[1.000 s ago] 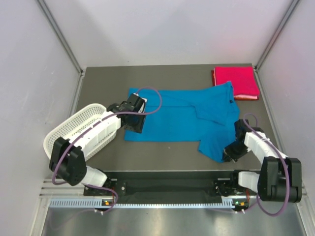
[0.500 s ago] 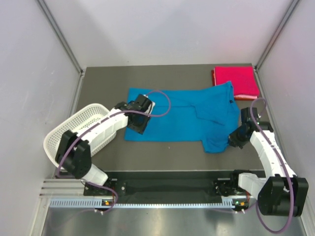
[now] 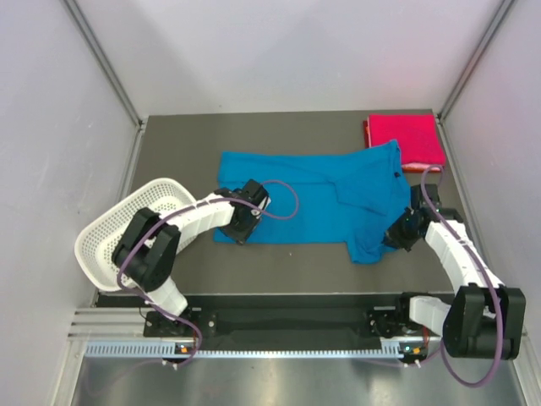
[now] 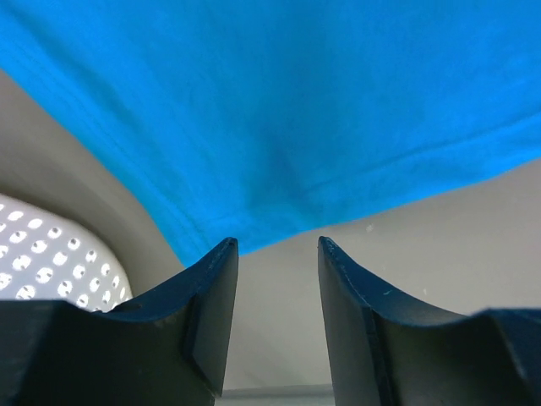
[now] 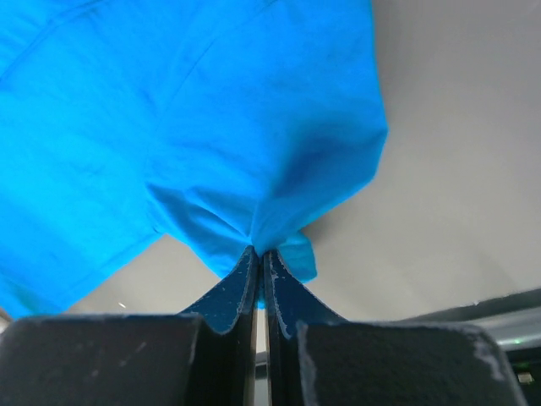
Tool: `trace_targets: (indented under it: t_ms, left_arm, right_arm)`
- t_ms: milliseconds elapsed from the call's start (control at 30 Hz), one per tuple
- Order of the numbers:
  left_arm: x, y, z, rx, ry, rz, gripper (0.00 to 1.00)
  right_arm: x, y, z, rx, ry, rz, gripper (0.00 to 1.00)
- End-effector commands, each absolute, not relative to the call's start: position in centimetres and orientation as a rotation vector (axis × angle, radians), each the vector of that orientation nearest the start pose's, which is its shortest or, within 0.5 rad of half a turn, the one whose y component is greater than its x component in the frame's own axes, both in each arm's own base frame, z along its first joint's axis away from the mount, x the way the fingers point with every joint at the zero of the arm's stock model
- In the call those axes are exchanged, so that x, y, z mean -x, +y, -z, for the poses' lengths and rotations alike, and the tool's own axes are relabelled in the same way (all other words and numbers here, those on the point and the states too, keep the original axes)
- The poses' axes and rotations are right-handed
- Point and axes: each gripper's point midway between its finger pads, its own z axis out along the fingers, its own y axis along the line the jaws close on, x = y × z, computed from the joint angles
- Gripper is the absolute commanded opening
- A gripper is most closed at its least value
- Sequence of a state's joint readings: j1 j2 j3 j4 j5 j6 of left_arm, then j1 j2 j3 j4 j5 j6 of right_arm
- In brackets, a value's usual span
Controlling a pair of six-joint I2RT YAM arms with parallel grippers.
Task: Fold and stack the t-shirts
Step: Fold the tshirt
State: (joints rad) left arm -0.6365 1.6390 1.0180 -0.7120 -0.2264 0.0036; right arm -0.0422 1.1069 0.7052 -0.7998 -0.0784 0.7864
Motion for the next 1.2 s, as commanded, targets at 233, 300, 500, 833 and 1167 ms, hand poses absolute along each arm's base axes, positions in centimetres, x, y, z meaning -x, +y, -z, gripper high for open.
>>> trace_targets:
  t_ms: [233,300,500,833,1167]
  left_arm:
    - [-25.6,-13.5,-2.0,-0.884,2.762,-0.267,0.47]
    - [-25.6,-13.5,-1.8,-0.882,2.764,-0.277,0.44]
    - [-26.0,-12.9,-1.3,-0.884,2.766,-0.344,0.0]
    - [-31.0,-15.2,-6.2,-0.793,2.62,-0.285,0.0]
    - [-35.1,-14.8,-6.1,-0.826,2.607,-0.352,0.0]
  right_arm:
    - [-22.8,3.8,-5.7,-1.056,2.608,-0.39,0.0]
    - [-22.9,3.5,-5.7,-1.062,2.606,-0.387,0.0]
    - [-23.2,2.4,-6.1,-1.062,2.581,-0.37,0.0]
    - [-25.2,-0.8,-9.0,-1.054,2.484,-0.217,0.0]
    - [-29.4,-1.9,-12.9,-1.011,2.37,-0.261,0.0]
